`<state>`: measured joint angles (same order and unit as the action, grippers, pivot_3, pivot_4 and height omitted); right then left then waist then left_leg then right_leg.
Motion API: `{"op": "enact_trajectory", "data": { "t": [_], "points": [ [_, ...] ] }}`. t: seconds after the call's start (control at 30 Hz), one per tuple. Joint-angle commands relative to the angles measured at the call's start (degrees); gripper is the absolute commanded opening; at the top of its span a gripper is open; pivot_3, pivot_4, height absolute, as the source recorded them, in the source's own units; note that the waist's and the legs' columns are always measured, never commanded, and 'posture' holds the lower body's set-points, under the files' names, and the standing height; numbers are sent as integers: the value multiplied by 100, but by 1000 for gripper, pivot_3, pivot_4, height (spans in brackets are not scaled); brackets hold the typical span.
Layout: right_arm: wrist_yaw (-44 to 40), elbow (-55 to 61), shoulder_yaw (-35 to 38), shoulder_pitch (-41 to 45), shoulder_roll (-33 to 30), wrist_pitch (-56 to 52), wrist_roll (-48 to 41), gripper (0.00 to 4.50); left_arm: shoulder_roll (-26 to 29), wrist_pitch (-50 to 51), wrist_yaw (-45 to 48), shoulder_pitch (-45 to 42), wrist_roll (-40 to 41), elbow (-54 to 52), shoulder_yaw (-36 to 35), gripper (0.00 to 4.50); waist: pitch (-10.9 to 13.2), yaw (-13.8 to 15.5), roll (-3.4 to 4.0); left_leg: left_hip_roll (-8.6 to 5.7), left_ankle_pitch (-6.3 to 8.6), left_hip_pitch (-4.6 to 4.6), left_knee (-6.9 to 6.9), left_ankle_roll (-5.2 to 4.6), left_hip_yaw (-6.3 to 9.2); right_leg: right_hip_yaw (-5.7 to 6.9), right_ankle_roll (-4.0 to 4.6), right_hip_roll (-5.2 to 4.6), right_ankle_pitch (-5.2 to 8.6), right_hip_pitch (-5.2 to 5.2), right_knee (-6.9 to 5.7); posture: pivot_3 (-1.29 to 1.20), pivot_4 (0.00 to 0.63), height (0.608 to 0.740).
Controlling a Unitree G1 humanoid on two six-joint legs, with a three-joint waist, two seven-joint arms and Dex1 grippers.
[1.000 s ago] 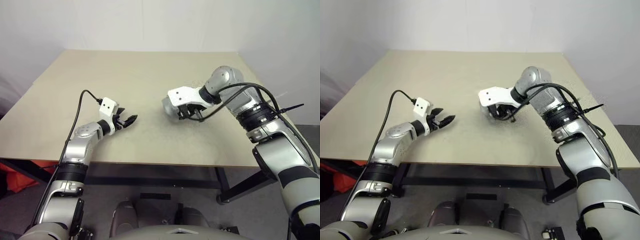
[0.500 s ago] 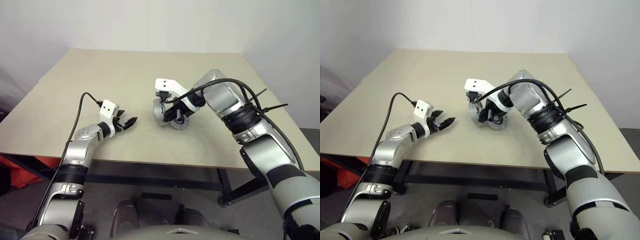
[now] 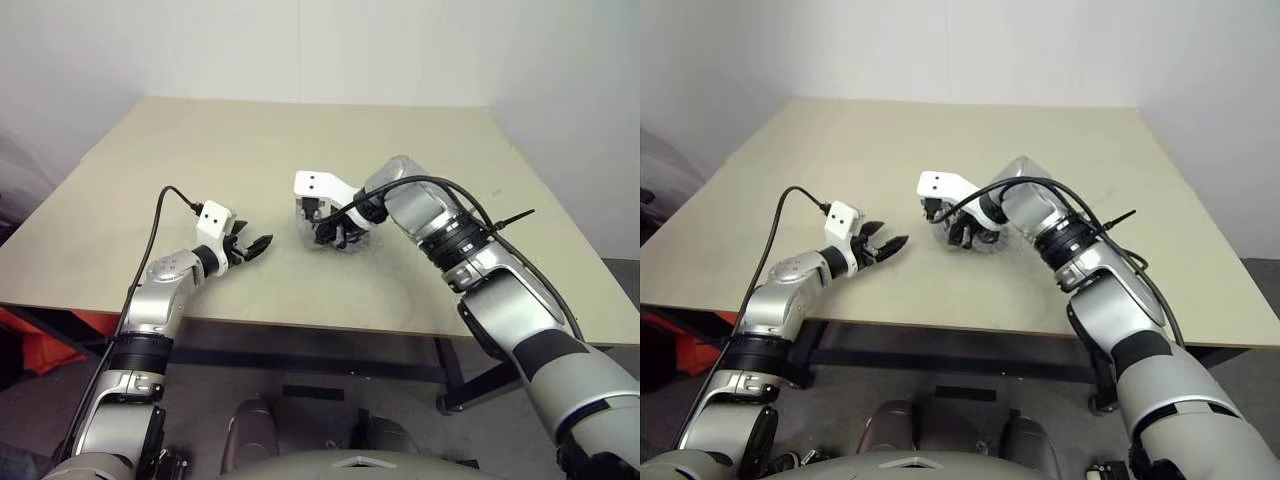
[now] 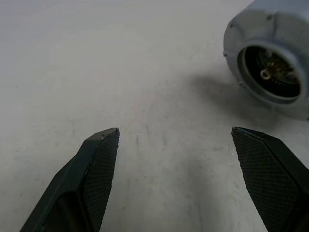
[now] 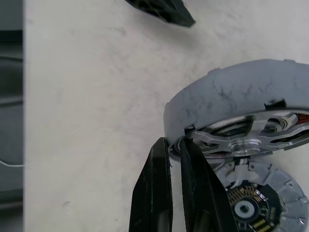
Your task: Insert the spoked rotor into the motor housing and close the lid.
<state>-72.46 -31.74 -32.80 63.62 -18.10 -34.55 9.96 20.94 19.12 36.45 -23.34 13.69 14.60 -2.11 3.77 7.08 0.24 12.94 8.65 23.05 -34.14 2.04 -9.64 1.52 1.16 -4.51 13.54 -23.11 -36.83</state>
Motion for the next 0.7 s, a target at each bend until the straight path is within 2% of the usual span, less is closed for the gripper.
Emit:
{"op": "enact_trajectory", "data": {
  "t": [0.03, 0.3, 0.47, 0.7],
  "points": [
    [296, -426, 90, 316, 128, 347, 143, 20, 38, -1, -38, 3, 65, -310, -94, 3939, 0, -2, 0, 0, 0, 0, 0, 0, 0, 0, 0, 0, 0, 0, 0, 0, 0, 740],
    [278, -720, 136, 415, 279, 507, 185, 20, 46, 48, -82, 78, 79, -436, -105, 3939, 0, 2, 0, -1, -3, -2, -1, 5, 3, 1, -2, 0, -1, 2, -2, 0, 0, 740],
    [478, -897, 218, 500, 371, 612, 218, 1618, 49, 62, -95, 105, 86, -468, -118, 3939, 0, -3, 1, 0, -5, -3, 0, 8, 4, 1, -2, 0, -1, 2, -4, 0, 0, 740],
    [578, -1027, 306, 601, 442, 627, 210, 1618, 39, 55, -96, 109, 85, -454, -106, 3939, 0, -3, 1, -1, -4, -2, 1, 8, 4, 1, -2, 1, -1, 1, -4, 0, 0, 740]
  ]
}}
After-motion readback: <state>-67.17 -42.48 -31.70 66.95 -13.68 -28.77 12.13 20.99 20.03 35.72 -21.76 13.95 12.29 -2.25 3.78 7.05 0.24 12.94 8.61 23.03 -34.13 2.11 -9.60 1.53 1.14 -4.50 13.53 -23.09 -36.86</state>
